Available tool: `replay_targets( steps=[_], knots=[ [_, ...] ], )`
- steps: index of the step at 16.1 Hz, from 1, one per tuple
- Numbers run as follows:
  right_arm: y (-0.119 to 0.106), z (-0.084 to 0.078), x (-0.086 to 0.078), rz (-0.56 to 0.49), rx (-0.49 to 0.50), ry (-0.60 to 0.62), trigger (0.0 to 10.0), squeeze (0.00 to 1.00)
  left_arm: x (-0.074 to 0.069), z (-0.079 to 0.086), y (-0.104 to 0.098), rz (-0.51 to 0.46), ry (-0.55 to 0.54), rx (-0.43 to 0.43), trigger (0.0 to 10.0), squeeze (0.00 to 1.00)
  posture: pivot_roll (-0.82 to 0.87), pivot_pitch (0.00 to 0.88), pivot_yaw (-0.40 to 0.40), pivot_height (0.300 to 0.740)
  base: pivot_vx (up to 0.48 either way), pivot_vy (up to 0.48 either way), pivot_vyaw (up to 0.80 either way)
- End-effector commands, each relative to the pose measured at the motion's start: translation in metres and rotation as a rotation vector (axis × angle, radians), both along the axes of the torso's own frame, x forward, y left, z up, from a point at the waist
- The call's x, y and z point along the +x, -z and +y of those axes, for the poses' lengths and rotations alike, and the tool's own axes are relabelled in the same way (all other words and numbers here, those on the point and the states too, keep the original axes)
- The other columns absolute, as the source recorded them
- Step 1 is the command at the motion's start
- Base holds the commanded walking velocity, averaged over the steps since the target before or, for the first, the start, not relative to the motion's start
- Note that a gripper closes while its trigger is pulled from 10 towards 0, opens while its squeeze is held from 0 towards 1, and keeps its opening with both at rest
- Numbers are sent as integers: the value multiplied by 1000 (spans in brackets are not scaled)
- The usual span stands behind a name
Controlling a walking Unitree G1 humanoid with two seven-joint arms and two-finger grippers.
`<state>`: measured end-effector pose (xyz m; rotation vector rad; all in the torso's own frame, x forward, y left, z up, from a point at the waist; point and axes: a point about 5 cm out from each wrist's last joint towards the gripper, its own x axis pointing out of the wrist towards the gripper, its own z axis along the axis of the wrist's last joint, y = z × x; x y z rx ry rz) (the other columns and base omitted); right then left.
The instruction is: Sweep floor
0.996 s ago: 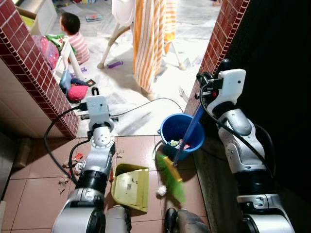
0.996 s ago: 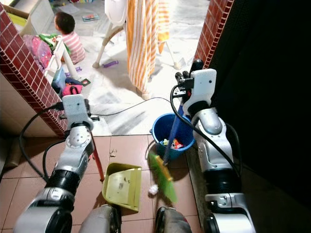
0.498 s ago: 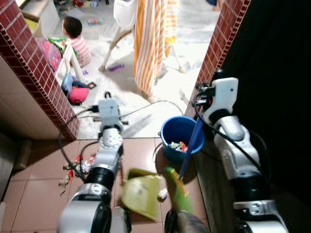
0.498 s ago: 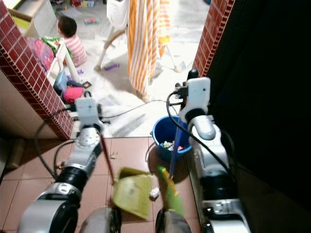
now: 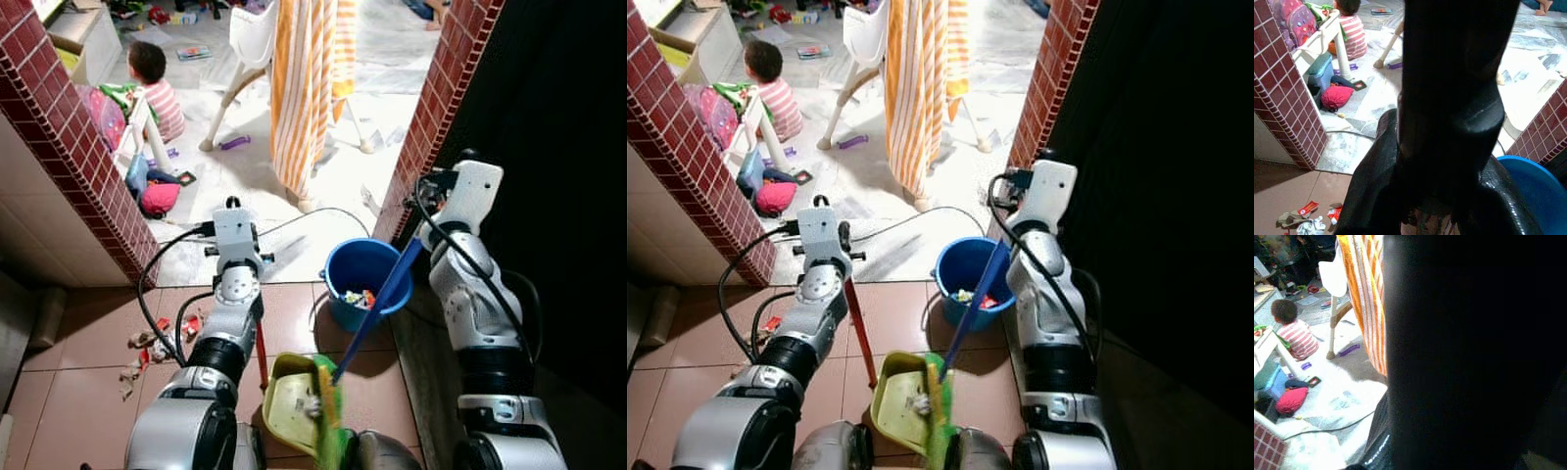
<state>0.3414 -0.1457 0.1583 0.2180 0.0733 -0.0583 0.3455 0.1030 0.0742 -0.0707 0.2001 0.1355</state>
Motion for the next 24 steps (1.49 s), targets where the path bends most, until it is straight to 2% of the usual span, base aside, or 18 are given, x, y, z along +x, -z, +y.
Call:
replay_targets(
  steps=[1, 5, 6, 8, 11, 12, 15, 18, 19, 20, 22, 24],
  knots=[
    [-9, 6, 4, -3, 67, -16, 10000, 0, -2, -6, 6, 49, -23, -84, 10000, 0, -143, 26, -23, 740, 0, 0, 0],
    [-10, 6, 6, 7, 73, -21, 10000, 0, -1, -2, 7, 58, -48, -111, 10000, 0, -145, 23, -27, 740, 0, 0, 0],
    [-12, 7, 6, -11, 27, -40, 10000, 0, 1, -2, 5, 52, -51, -126, 10000, 0, -146, 22, -28, 740, 0, 0, 0],
    [-15, 10, 5, -27, 5, -54, 10000, 0, 5, -4, -3, 24, -33, -153, 10000, 0, -147, 21, -28, 740, 0, 0, 0],
    [-20, 13, 7, -66, -34, -84, 10000, 0, 15, -1, -23, -41, -49, -158, 10000, 0, -141, 12, -24, 740, 0, 0, 0],
    [-30, 16, 11, -111, -47, -108, 10000, 0, 25, 9, -46, -118, -96, -169, 10000, 0, -135, 1, -22, 740, 0, 0, 0],
    [-54, 23, 24, -215, -100, -169, 10000, 0, 36, 28, -82, -228, -154, -156, 10000, 0, -123, 0, -22, 740, 0, 0, 0],
    [-55, 30, 28, -257, -145, -242, 10000, 0, 36, 26, -88, -254, -135, -161, 10000, 0, -106, 0, -26, 740, 0, 0, 0],
    [-54, 29, 27, -276, -130, -246, 10000, 0, 34, 24, -87, -255, -131, -163, 10000, 0, -101, 0, -24, 740, 0, 0, 0],
    [-54, 30, 25, -292, -125, -259, 10000, 0, 32, 24, -90, -273, -124, -145, 10000, 0, -97, 0, -21, 740, 0, 0, 0],
    [-53, 36, 21, -344, -124, -289, 10000, 0, 26, 28, -107, -361, -117, -55, 10000, 0, -85, 0, -11, 740, 0, 0, 0],
    [-55, 40, 22, -372, -100, -307, 10000, 0, 22, 34, -115, -391, -132, -23, 10000, 0, -75, 0, -9, 740, 0, 0, 0]
  ],
)
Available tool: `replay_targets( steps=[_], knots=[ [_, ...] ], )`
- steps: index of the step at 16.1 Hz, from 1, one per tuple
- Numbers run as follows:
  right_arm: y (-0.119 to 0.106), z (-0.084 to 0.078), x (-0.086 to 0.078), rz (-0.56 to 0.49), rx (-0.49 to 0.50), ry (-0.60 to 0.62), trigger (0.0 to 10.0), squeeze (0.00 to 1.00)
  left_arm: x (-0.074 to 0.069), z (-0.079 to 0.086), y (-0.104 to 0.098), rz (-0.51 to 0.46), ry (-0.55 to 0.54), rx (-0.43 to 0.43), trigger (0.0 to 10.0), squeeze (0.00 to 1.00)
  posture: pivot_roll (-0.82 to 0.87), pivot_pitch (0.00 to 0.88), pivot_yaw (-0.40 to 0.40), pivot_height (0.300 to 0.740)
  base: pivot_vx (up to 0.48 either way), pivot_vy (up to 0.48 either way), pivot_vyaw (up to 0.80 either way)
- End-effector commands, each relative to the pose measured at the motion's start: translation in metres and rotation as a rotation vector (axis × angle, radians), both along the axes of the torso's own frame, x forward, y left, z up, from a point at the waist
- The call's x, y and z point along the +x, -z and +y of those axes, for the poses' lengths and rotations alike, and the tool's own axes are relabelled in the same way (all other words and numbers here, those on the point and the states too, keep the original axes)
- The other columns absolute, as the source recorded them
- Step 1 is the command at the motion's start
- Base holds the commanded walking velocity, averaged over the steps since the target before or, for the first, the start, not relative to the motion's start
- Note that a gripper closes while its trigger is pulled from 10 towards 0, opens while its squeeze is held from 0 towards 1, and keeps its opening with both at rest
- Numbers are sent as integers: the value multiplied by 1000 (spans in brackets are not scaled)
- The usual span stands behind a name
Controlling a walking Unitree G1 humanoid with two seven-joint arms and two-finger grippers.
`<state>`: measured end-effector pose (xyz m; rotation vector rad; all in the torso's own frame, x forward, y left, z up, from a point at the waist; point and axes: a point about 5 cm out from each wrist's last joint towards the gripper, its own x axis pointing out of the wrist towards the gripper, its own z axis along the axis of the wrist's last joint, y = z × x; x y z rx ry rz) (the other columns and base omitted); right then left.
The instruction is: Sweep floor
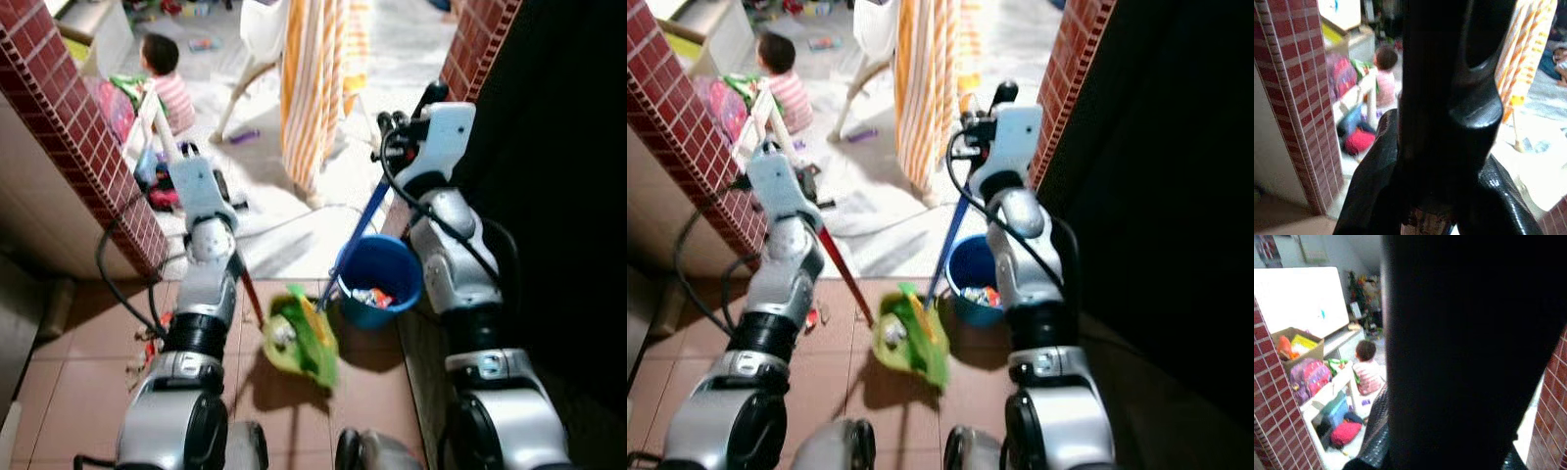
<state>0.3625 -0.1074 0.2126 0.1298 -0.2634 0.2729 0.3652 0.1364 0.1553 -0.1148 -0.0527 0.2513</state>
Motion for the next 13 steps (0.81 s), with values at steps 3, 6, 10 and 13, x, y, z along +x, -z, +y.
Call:
replay_targets(
  steps=[3, 6, 10, 13],
  knots=[
    [-16, 14, 1, -72, 41, -72, 10000, 0, -7, 18, -52, -208, -94, 40, 10000, 0, -68, 0, -9, 740, 0, 0, 0],
    [-39, 15, 5, -147, 80, -75, 10000, 0, -8, 27, -81, -298, -125, 11, 10000, 0, -59, 0, -19, 740, 0, 0, 0],
    [-58, 8, 19, -139, 200, -65, 10000, 0, -2, 41, -100, -344, -175, -35, 10000, 0, -68, 0, -27, 740, 0, 0, 0],
    [-77, 3, 23, -220, 172, -34, 10000, 0, 2, 53, -112, -374, -218, -63, 10000, 0, -69, 0, -30, 740, 0, 0, 0]
  ],
)
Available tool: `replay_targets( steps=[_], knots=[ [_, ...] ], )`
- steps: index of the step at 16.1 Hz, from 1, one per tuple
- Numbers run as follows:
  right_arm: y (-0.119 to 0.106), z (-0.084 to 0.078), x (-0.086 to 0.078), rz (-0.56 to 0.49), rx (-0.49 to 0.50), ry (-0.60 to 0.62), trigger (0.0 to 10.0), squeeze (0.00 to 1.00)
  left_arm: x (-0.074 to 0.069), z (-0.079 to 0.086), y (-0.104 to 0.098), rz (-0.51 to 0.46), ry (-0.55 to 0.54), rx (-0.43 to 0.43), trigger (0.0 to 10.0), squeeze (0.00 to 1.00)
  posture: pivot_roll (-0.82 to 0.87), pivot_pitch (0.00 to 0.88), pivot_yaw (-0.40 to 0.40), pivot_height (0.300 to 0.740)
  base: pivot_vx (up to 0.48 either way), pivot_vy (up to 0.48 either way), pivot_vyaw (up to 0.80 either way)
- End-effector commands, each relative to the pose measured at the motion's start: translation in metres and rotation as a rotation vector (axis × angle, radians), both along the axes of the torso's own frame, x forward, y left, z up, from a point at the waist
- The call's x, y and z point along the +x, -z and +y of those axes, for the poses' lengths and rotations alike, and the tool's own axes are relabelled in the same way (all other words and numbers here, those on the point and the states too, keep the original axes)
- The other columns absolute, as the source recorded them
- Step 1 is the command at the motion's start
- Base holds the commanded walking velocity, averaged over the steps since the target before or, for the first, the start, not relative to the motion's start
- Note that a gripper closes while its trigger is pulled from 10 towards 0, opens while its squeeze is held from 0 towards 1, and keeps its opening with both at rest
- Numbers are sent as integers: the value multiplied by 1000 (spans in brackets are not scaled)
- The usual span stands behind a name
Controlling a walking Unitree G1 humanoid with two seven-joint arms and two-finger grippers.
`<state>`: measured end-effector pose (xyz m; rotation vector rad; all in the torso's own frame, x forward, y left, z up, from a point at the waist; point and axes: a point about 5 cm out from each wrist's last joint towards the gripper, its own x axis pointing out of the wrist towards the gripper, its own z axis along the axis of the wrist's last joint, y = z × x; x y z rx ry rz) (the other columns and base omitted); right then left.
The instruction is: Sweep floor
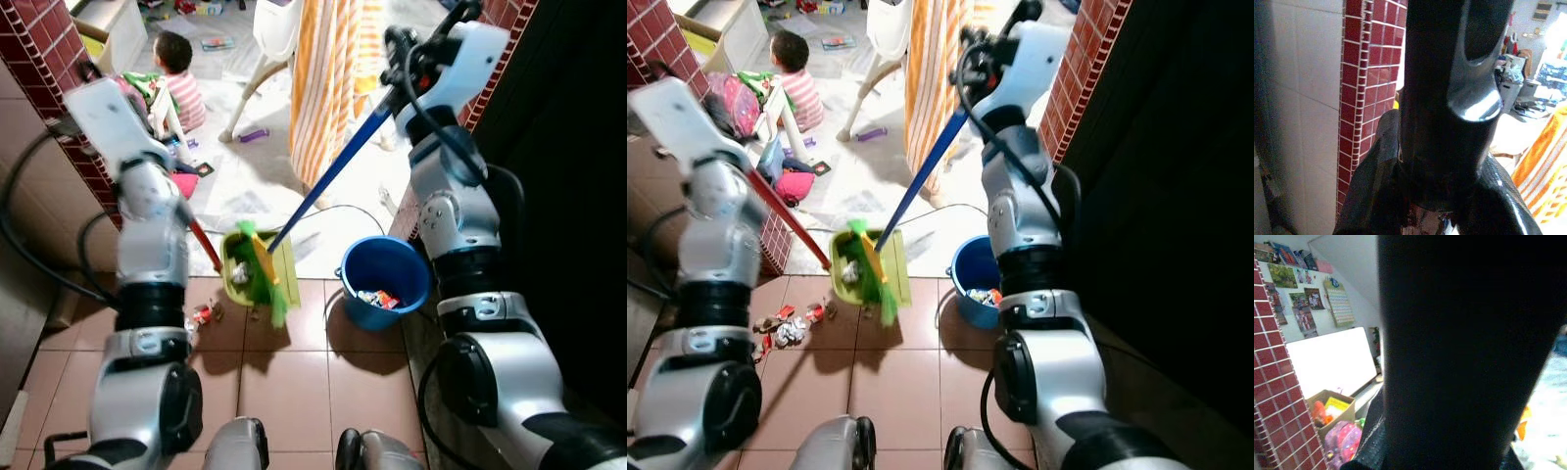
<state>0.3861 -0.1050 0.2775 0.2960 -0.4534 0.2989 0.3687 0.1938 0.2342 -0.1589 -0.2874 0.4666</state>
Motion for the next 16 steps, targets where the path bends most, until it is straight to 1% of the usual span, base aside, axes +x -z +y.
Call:
replay_targets(
  steps=[1, 2, 3, 4, 6, 7, 9, 10, 11, 12, 13, 15, 16],
  knots=[
    [-22, -2, -2, -101, -43, 34, 10000, 0, -1, -1, -33, -152, 4, -27, 10000, 0, -70, 0, -29, 740, 0, 0, 0],
    [-30, -7, -2, -132, -49, 52, 10000, 0, 0, 0, -33, -153, 0, -33, 10000, 0, -70, 0, -29, 740, 0, 0, 0],
    [-39, -14, -1, -152, -51, 73, 10000, 0, 1, 1, -34, -160, 0, -57, 10000, 0, -77, 0, -25, 740, 0, 0, 0],
    [-46, -22, 2, -163, -49, 92, 10000, 0, 2, 0, -38, -178, 9, -76, 10000, 0, -80, 0, -25, 740, 0, 0, 0],
    [-52, -33, 5, -174, -46, 128, 10000, 0, 7, -7, -56, -240, 45, -99, 10000, 0, -82, 0, -25, 740, 0, 0, 0],
    [-52, -34, 6, -181, -50, 138, 10000, 0, 10, -11, -64, -268, 59, -107, 10000, 0, -82, 0, -25, 740, 0, 0, 0],
    [-51, -34, 5, -187, -64, 148, 10000, 0, 12, -20, -70, -289, 90, -109, 10000, 0, -86, 0, -19, 740, 0, 0, 0],
    [-50, -35, 4, -201, -90, 160, 10000, 0, 15, -29, -69, -285, 118, -125, 10000, 0, -87, 0, -15, 740, 0, 0, 0],
    [-48, -37, 3, -211, -134, 188, 10000, 0, 17, -41, -68, -287, 163, -127, 10000, 0, -95, 0, -5, 740, 0, 0, 0],
    [-46, -41, 2, -219, -166, 221, 10000, 0, 18, -51, -64, -280, 193, -132, 10000, 0, -98, 0, -1, 740, 0, 0, 0],
    [-45, -44, 0, -231, -181, 244, 10000, 0, 20, -63, -61, -276, 234, -148, 10000, 0, -103, 0, 3, 740, 0, 0, 0],
    [-45, -46, -1, -238, -191, 256, 10000, 0, 22, -72, -61, -272, 256, -158, 10000, 0, -110, 0, 9, 740, 0, 0, 0],
    [-46, -47, -2, -253, -211, 267, 10000, 0, 24, -82, -64, -280, 285, -161, 10000, 0, -115, 0, 12, 740, 0, 0, 0]
  ],
)
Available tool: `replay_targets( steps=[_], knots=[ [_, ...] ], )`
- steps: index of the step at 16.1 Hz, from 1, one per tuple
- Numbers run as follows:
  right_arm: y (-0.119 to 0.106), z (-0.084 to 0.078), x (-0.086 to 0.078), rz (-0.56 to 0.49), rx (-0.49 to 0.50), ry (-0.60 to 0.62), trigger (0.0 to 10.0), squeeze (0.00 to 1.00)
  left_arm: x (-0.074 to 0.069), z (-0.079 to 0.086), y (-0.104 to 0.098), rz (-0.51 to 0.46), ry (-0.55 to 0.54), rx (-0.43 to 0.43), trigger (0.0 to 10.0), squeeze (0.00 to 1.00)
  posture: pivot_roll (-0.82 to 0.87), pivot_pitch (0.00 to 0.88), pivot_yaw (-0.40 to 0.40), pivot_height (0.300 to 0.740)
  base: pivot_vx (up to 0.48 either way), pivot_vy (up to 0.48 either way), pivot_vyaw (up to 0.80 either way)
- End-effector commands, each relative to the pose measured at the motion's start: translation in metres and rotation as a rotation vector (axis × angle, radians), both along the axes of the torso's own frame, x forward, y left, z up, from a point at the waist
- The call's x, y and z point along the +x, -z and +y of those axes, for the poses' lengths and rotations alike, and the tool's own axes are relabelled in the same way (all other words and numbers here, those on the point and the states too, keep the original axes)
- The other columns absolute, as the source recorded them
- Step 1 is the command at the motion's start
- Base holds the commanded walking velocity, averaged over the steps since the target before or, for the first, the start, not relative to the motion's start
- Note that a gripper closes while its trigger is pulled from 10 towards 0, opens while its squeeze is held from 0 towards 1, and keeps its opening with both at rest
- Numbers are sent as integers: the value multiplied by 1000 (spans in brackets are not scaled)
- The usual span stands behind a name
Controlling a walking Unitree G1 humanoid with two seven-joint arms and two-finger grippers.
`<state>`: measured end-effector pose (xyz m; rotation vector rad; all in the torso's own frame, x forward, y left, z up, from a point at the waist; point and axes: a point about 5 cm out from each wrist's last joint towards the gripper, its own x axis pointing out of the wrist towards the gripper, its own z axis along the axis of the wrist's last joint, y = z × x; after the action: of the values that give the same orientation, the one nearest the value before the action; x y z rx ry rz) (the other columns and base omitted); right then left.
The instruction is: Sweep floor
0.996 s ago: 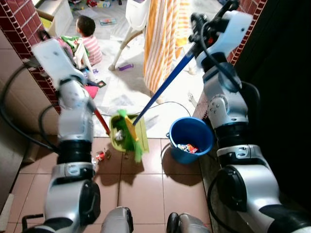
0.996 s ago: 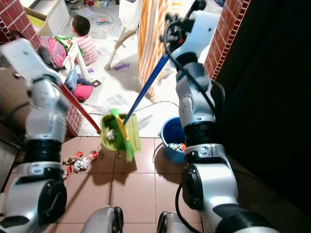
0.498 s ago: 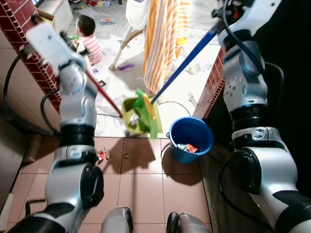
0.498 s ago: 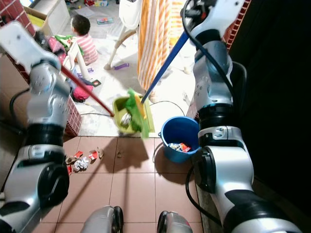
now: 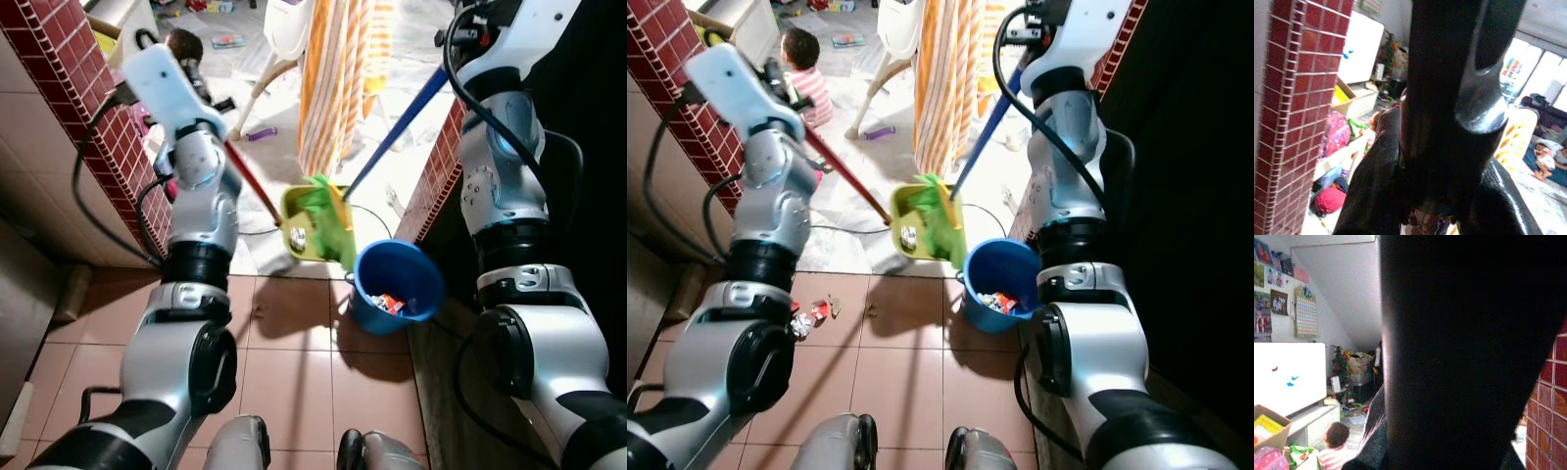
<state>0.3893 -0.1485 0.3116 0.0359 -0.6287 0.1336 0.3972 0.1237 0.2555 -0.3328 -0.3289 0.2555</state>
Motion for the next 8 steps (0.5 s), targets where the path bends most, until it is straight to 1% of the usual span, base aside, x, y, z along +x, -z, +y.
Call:
replay_targets(
  steps=[1, 3, 5, 7, 8],
  knots=[
    [-13, -3, -6, -79, -43, 31, 10000, 0, -3, -15, -43, -184, 64, -53, 10000, 0, -121, 0, 17, 740, 0, 0, 0],
    [-15, -4, -7, -93, -53, 44, 10000, 0, -1, -25, -47, -192, 97, -63, 10000, 0, -131, 0, 23, 740, 0, 0, 0],
    [-13, -6, -8, -89, -50, 56, 10000, 0, 0, -32, -54, -219, 104, -44, 10000, 0, -132, 0, 26, 740, 0, 0, 0],
    [-9, -6, -7, -71, -33, 53, 10000, 0, 1, -29, -52, -214, 98, -32, 10000, 0, -130, 0, 25, 740, 0, 0, 0],
    [-7, -6, -6, -63, -28, 51, 10000, 0, 1, -24, -47, -204, 86, -18, 10000, 0, -118, 0, 19, 740, 0, 0, 0]
  ],
)
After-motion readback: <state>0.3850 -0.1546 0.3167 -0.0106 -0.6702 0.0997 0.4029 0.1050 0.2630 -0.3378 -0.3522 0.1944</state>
